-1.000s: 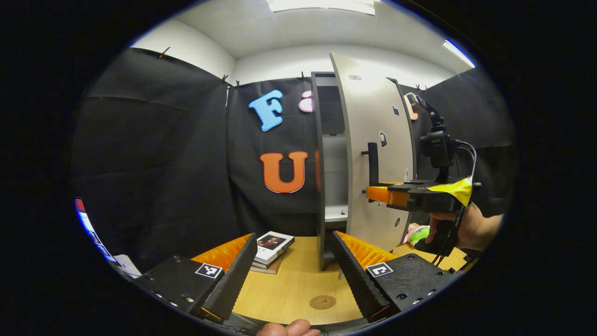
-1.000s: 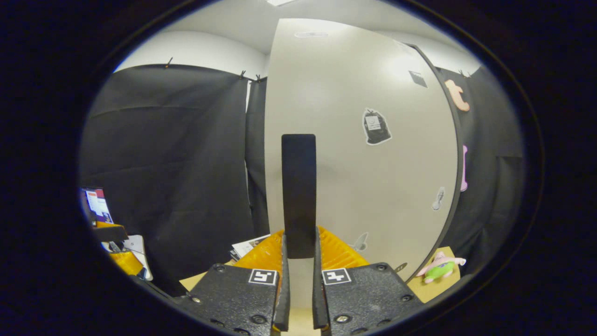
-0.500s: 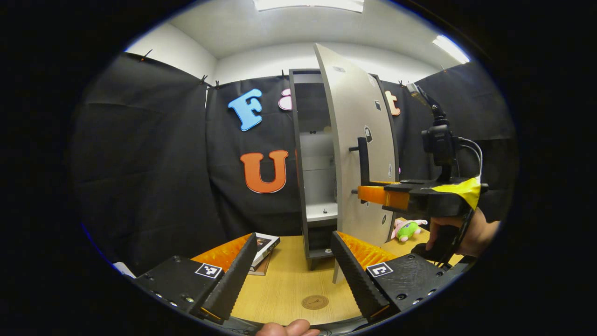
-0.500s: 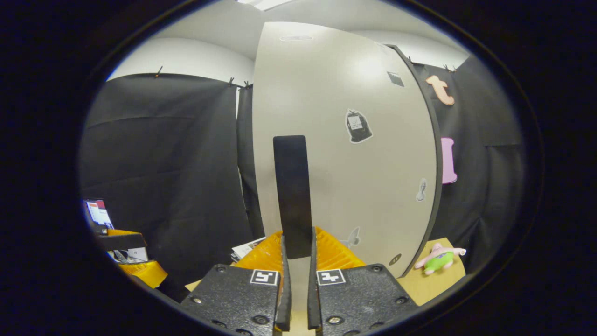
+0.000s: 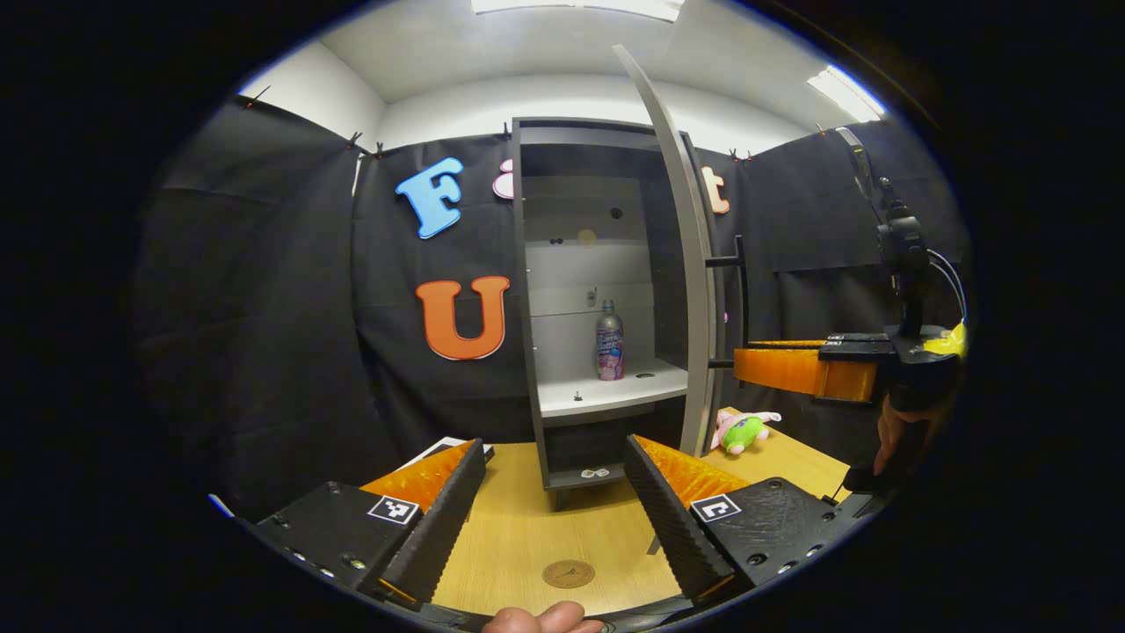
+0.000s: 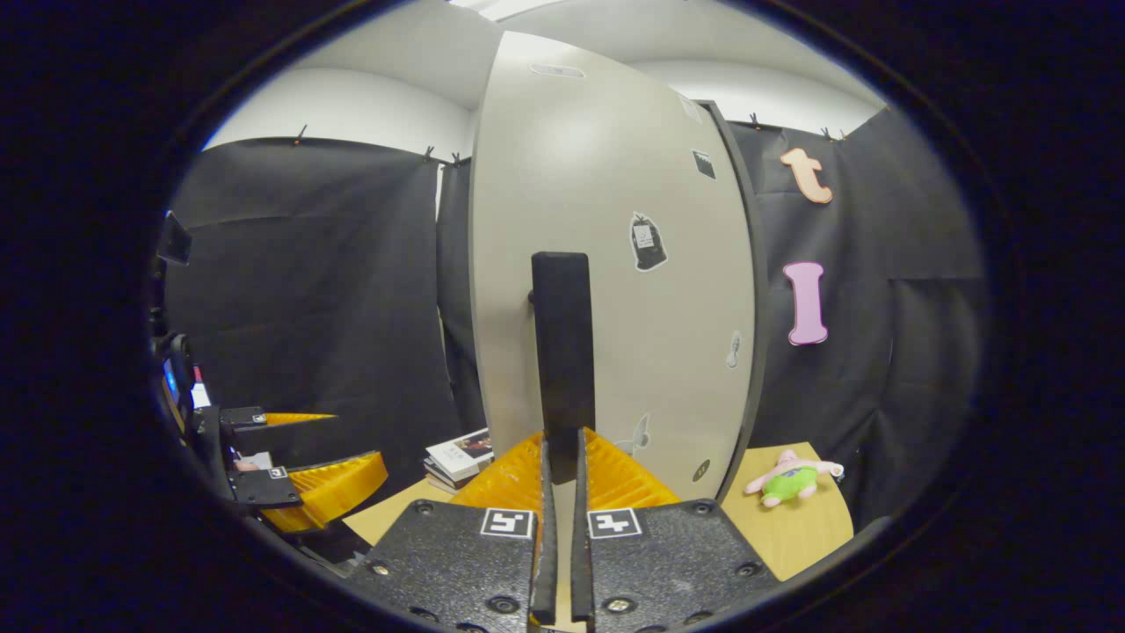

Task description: Open the cabinet door with the right hand, grasp the bottle in the cabinet with the left hand and place it on the coaster, then close the cabinet door with the right hand.

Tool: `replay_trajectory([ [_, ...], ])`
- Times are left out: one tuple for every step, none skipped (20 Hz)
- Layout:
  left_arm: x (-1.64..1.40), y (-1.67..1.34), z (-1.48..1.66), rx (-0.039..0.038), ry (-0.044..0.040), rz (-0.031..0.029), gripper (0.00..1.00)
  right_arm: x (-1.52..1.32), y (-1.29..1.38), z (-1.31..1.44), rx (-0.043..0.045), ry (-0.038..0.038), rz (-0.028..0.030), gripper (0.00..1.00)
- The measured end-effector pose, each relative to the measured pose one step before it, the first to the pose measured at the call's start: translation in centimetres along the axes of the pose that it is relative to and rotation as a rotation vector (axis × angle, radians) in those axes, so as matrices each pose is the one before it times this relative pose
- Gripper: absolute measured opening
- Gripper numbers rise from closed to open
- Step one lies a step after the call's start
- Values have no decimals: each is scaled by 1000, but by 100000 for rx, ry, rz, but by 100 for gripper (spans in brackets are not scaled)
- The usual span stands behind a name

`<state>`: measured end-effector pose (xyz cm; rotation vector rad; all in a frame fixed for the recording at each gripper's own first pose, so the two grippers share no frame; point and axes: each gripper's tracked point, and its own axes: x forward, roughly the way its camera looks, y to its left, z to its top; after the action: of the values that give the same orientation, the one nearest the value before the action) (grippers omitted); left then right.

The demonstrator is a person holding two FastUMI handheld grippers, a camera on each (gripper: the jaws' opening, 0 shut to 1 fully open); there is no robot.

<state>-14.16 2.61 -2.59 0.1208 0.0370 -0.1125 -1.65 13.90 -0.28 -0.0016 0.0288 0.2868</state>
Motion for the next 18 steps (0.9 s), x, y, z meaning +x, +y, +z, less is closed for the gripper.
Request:
replay_trajectory([
  [355,-809,197,76,-287,-2212,96,-471,-465,-22,55,43,-1332,9],
  [309,-687,305,76,-619,-1920,96,-532,-577,43,-490,-205,-1724,9],
  [316,-597,251,68,-1082,-1711,96,-688,-534,-59,129,-9,-1635,9],
  [370,-692,132,14,-691,-1760,96,-761,-517,-61,736,286,-1499,9],
  [332,-702,58,-25,-259,-1577,100,-439,-308,-78,1330,521,-1476,9],
  [356,-552,-194,-90,15,-1496,100,-470,-473,-11,673,233,-1219,9],
  [489,-511,-195,-321,124,-1385,100,-439,-616,59,639,276,-1107,9],
  [477,-533,-144,-663,387,-1446,96,-470,-677,112,402,116,-1208,9],
  [436,-441,-127,-1006,561,-1325,96,-359,-729,-31,276,273,-1317,9],
  [544,-612,-51,-1310,435,-1339,100,-474,-700,43,103,-63,-1421,9],
  [671,-553,28,-1519,33,-1139,100,-412,-600,3,490,6,-1536,9],
  [739,-532,36,-1457,265,-1451,96,-379,-633,47,627,-390,-1453,9],
  [687,-461,-61,-1136,309,-1291,100,-123,-696,-69,388,-297,-1672,8],
  [624,-305,-25,-517,312,-859,100,-117,-1017,-244,-149,605,-2624,7],
  [698,-245,-208,-271,797,-734,96,-287,-1027,-367,327,497,-2216,7],
  [662,-207,-223,-125,597,-349,97,-474,-1409,91,1156,-533,-3127,9],
  [781,-29,-103,64,34,78,97,-342,-1678,463,2401,-1129,-3711,8],
  [865,53,17,554,95,630,96,-195,-1202,370,2063,-567,-2521,8],
])
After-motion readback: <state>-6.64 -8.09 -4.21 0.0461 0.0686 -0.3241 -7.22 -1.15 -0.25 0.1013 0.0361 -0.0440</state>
